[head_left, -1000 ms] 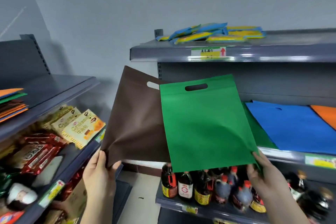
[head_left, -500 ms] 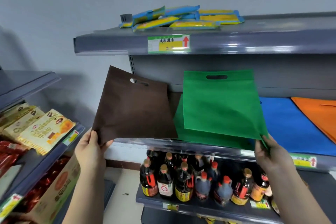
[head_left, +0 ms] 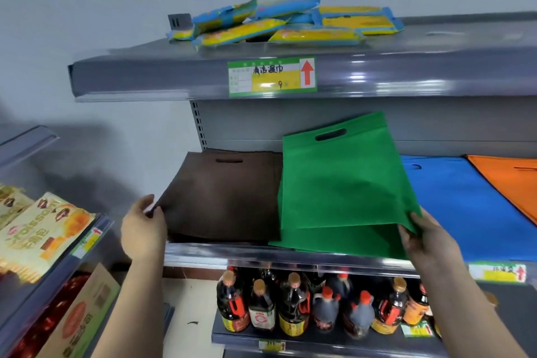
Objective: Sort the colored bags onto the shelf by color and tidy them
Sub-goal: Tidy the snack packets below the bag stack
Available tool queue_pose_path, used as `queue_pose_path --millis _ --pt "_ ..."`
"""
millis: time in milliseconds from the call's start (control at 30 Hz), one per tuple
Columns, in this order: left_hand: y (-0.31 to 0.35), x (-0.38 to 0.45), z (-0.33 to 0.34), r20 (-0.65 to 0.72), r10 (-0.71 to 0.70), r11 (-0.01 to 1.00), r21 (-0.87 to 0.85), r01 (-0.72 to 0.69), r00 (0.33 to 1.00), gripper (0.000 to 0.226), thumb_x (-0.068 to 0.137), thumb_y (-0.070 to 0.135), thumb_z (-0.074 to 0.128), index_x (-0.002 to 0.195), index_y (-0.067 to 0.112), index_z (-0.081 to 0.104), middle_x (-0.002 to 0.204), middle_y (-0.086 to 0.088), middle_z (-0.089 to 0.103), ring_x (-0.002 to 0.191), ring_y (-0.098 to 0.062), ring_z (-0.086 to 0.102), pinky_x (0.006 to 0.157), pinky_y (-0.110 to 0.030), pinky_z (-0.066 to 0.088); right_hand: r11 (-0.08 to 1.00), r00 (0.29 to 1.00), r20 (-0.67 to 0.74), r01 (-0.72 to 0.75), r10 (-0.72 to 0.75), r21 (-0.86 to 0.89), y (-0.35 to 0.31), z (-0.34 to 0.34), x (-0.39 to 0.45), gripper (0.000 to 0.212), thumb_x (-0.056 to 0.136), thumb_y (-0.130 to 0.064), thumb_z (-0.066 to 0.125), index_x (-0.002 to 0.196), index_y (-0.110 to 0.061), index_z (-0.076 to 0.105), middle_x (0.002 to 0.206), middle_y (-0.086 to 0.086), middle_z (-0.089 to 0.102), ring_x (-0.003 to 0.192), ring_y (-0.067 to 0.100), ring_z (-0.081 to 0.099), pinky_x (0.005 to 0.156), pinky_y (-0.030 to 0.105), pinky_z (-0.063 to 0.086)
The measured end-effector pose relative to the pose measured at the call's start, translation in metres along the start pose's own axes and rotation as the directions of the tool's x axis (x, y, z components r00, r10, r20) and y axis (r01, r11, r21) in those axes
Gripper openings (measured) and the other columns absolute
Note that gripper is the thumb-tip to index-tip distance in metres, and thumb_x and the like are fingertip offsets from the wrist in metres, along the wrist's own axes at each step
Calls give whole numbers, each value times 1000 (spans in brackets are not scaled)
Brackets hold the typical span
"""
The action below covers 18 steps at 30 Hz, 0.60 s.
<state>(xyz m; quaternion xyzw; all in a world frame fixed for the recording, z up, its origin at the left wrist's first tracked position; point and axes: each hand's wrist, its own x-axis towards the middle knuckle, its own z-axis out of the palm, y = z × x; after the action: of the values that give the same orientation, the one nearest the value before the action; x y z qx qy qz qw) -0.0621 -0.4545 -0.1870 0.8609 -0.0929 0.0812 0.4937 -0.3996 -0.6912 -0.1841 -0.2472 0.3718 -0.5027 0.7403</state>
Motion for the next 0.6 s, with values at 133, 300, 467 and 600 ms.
queue_pose_path --millis 133,300,467,600 --pt "15 -6 16 73 278 944 162 -286 958 35 83 4 62 118 4 62 122 -17 61 111 -41 54 91 -47 41 994 998 -63 24 -31 -106 9 7 6 42 97 1 39 78 -15 72 75 -3 72 70 12 69 49 18 53" --pt "37 -45 55 519 403 803 194 -563 754 48 90 44 55 133 23 51 139 3 49 129 -23 42 104 -42 32 952 987 -88 106 -137 -288 12 14 -5 25 96 3 42 89 -13 61 93 4 63 82 18 60 63 28 54" --pt "31 -46 77 792 255 643 290 -709 555 59 89 57 48 142 32 38 151 10 32 140 -16 27 114 -37 22 549 926 41 258 -376 -795 10 9 -12 29 95 -1 48 120 -9 61 95 9 62 91 36 62 81 42 51" --pt "27 -39 80 837 235 711 199 -674 494 55 89 48 55 140 30 42 151 9 33 139 -15 30 112 -36 27 99 888 255 314 -383 -944 7 4 -16 43 91 -2 54 134 -5 49 86 16 63 55 26 50 48 31 38"
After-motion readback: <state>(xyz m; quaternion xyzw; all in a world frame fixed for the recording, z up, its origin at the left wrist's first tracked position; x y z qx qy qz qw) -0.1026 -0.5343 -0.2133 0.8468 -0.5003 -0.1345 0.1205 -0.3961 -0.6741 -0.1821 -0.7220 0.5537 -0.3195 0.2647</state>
